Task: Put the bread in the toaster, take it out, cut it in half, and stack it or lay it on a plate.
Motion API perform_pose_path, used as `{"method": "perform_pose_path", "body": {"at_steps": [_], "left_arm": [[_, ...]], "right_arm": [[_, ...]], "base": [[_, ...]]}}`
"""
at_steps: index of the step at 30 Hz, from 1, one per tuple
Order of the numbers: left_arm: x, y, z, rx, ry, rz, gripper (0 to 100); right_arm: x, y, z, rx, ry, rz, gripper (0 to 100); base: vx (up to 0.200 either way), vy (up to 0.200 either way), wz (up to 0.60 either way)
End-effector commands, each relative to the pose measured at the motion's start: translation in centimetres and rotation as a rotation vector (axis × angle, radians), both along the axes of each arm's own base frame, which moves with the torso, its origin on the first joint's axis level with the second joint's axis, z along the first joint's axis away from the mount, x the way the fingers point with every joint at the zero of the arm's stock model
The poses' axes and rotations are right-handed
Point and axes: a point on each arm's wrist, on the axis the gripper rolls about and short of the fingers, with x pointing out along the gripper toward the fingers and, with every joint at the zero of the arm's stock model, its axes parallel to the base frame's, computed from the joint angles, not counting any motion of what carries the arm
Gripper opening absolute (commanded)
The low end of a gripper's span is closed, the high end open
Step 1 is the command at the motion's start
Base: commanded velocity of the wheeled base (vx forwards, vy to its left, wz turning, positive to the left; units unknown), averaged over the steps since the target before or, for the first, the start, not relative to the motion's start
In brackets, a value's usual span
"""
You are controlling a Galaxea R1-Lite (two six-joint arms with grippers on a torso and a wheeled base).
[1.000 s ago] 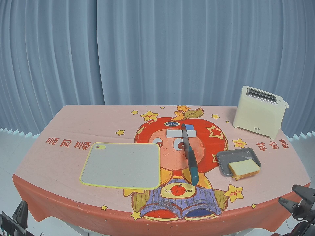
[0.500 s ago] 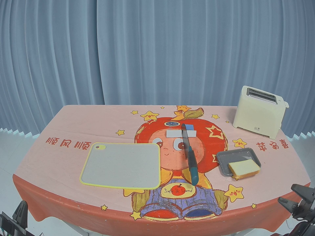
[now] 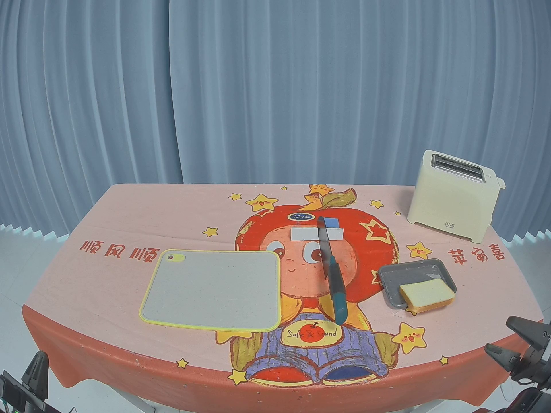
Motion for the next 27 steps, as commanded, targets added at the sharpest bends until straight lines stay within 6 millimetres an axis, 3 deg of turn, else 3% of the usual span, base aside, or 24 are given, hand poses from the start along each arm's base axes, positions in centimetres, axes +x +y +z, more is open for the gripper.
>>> {"method": "perform_pose_path", "body": {"at_steps": [1,27], "left_arm": [[0.0,0.0,-0.5,0.000,0.003,0.000,0],[0.0,0.0,-0.5,0.000,0.003,0.000,0]], "right_arm": [[0.1,0.0,0.0,-0.002,0.008,0.001,100],[1.2,0.1,0.0,-0.016,0.028,-0.060,100]], "base": [[0.000,0.000,0.00],[0.000,0.000,0.00]]}}
